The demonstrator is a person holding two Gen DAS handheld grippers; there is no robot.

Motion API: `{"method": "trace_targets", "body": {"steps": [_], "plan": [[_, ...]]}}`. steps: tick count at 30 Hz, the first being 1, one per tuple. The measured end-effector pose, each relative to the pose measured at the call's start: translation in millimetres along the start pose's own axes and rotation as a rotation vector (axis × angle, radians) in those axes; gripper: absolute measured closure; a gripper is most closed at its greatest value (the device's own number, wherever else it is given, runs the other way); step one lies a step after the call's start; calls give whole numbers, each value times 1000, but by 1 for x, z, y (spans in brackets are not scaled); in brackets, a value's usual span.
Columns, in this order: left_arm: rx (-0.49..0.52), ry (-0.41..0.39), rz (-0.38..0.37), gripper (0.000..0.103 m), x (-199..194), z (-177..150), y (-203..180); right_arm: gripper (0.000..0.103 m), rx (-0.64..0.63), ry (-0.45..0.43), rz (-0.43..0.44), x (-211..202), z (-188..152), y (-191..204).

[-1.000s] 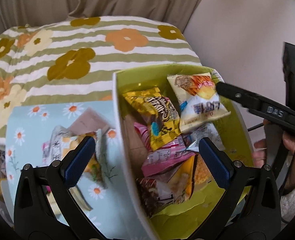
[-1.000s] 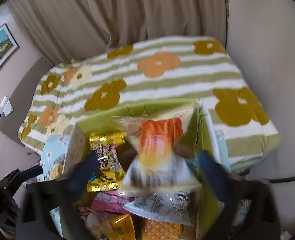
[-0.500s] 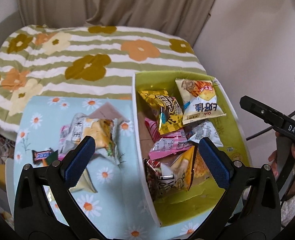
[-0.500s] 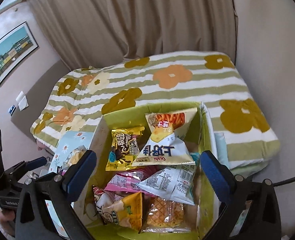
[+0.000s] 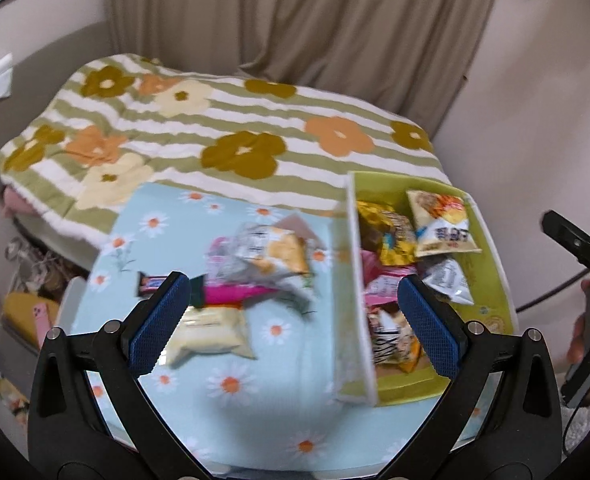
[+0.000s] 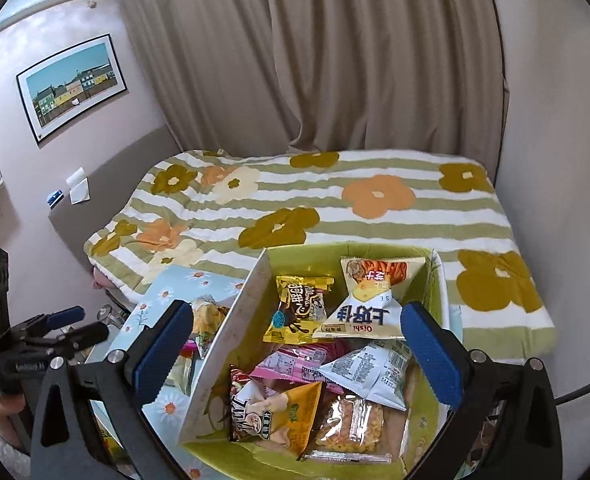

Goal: Organize snacks
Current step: 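Move both tools back over the snacks left on the tablecloth, then grasp the Snickers bar with the left gripper while the right grasps the white corn chip bag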

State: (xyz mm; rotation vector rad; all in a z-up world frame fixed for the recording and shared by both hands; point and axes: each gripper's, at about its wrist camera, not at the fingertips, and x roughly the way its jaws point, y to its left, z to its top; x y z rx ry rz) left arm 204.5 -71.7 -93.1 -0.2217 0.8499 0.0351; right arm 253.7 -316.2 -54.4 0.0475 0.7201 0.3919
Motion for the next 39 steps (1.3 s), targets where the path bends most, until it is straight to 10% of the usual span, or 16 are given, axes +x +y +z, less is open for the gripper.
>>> {"method": "trace_targets", "body": {"steps": [21, 39], "plan": [[24, 70, -12, 1, 2, 17, 165, 0, 47, 66, 36, 72, -4, 134], [248, 246, -151, 1, 87, 32, 231, 0, 167, 232, -175, 185, -35, 193]]}}
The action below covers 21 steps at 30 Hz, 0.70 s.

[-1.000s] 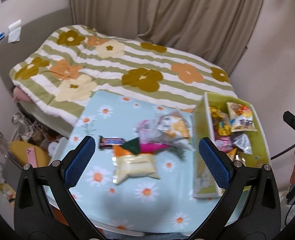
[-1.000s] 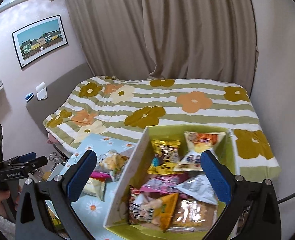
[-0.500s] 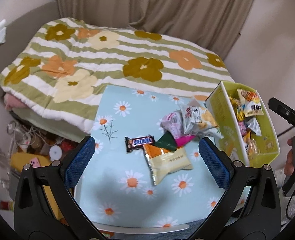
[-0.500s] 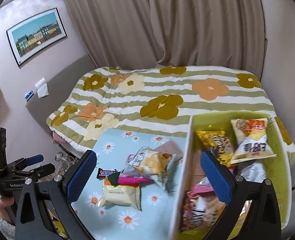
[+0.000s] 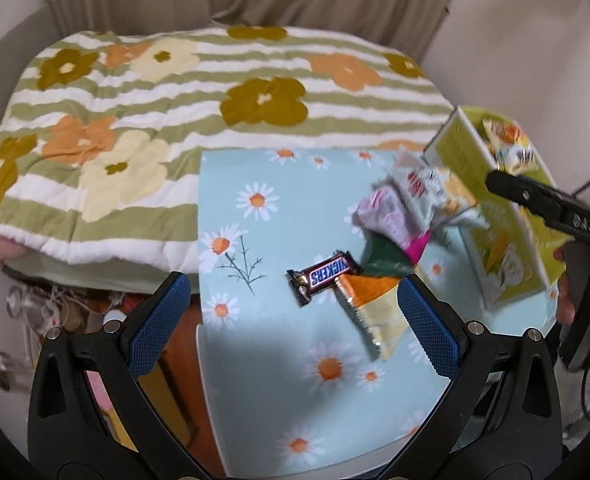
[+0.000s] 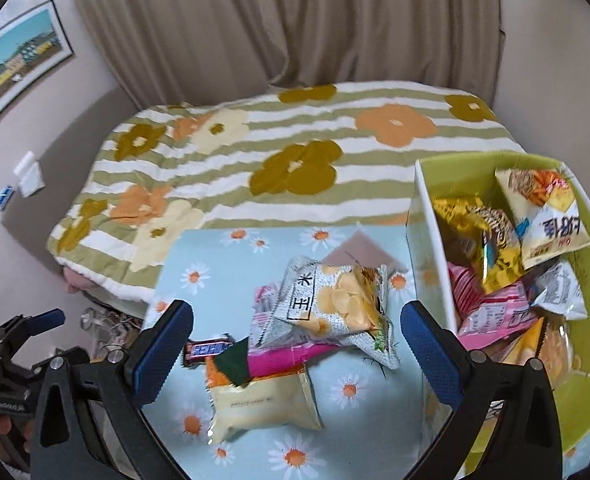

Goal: Organize snacks
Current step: 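Grasp the Snickers bar with the left gripper while the right grasps the white corn chip bag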

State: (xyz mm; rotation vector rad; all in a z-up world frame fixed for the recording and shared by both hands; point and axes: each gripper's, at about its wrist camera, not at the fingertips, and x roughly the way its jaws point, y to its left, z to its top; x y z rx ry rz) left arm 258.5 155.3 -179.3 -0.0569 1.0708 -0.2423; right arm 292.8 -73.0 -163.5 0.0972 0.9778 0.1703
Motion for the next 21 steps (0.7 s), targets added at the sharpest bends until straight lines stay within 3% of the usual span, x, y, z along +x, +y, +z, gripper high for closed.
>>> {"method": "trace_targets", "body": {"steps": [14, 21], "plan": [[286, 157, -15, 1, 101, -3, -4, 0, 18, 85, -99, 71, 4, 1], [437, 186, -10, 5, 129, -12, -17, 0, 23, 117, -117, 87, -2, -4]]}}
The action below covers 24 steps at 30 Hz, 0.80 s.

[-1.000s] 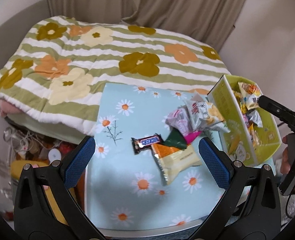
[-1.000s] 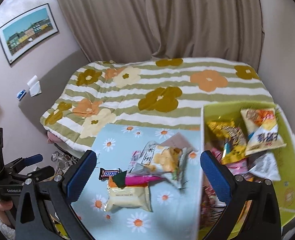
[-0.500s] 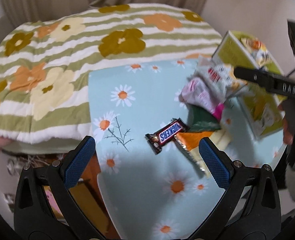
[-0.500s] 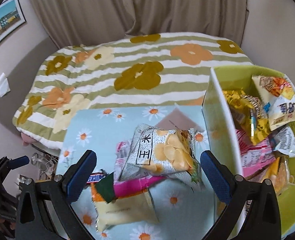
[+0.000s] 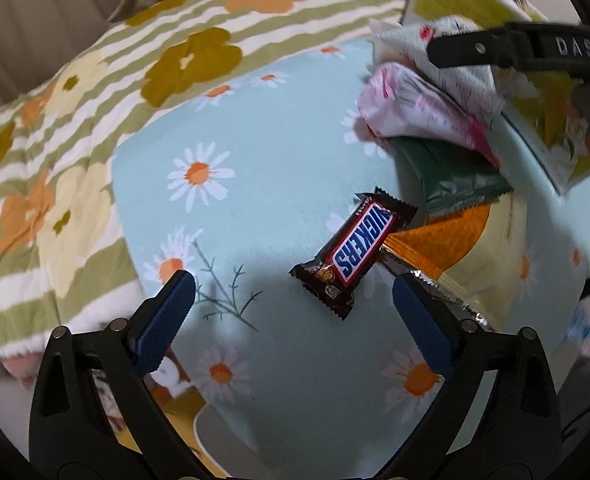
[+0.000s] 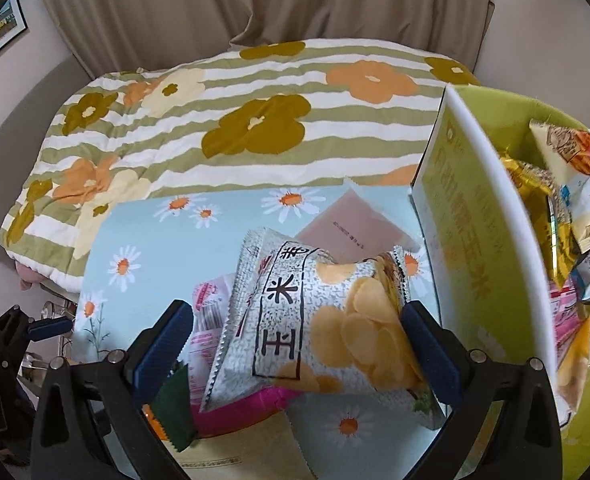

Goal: Organize snacks
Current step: 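Grasp the Snickers bar with the left gripper while the right grasps the white corn chip bag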

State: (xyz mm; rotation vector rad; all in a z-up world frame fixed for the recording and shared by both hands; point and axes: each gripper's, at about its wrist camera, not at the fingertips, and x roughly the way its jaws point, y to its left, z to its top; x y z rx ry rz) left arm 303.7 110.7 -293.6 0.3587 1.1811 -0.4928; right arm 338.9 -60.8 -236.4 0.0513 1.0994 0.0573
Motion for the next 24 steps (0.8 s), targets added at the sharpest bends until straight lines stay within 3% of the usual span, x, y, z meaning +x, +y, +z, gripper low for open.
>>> {"method": "trace_targets", "body": {"steps": [4, 7, 11, 24], "plan": [[69, -4, -12, 8, 6, 3, -6, 0, 8, 4, -1, 3, -2, -2], [122, 2, -30, 20, 10, 6, -12, 0, 12, 18, -6, 7, -3, -3], [167, 15, -62, 29, 17, 8, -14, 17, 32, 53, -10, 14, -4, -7], [307, 29, -128, 50, 26, 16, -30, 28, 35, 12, -14, 0, -4, -6]]}}
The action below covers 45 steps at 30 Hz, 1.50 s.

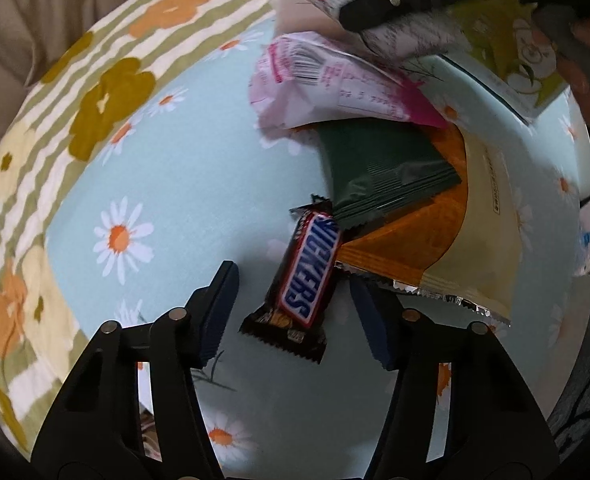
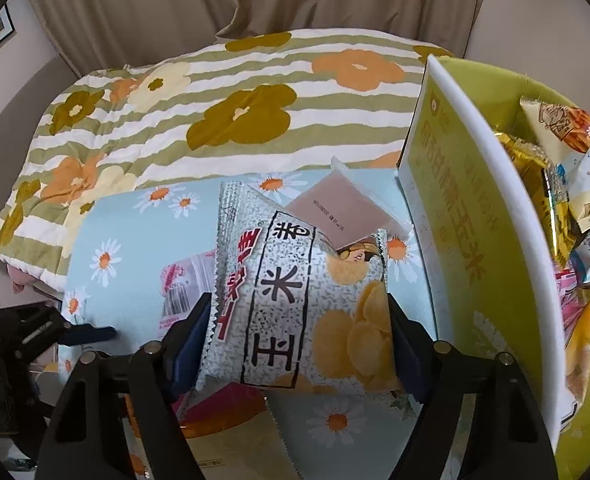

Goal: Organize snacks
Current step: 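Grasp the Snickers bar with the left gripper while the right grasps the white corn chip bag, then carry the Snickers bar and corn chip bag into the yellow box and release both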

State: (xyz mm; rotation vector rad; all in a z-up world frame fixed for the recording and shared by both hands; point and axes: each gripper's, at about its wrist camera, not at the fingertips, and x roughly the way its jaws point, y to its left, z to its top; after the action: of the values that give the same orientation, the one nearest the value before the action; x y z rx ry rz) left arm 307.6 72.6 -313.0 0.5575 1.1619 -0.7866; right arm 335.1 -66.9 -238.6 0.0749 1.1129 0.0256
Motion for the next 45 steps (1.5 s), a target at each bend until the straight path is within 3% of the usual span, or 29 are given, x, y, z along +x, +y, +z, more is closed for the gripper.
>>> {"method": "trace_targets", "body": {"steps": [4, 8, 16, 23, 29, 37, 45], "plan": [[36, -8, -11, 67, -1, 2, -4, 28, 1, -18, 11, -8, 2, 2], [84, -5, -11, 76, -1, 3, -12, 28, 1, -31, 26, -11, 2, 6], [93, 6, -5, 76, -5, -4, -15, 28, -5, -35, 35, -12, 2, 11], [-18, 2, 8, 76, -15, -16, 5, 29, -14, -48, 46, -16, 4, 13], [-95, -48, 23, 76, -43, -14, 17, 30, -12, -80, 66, -33, 7, 16], [-149, -158, 68, 76, -103, 15, 17, 33, -6, -172, 127, -86, 18, 11], [-209, -269, 143, 76, -155, 71, -14, 33, -8, -283, 178, -149, 22, -34]]}}
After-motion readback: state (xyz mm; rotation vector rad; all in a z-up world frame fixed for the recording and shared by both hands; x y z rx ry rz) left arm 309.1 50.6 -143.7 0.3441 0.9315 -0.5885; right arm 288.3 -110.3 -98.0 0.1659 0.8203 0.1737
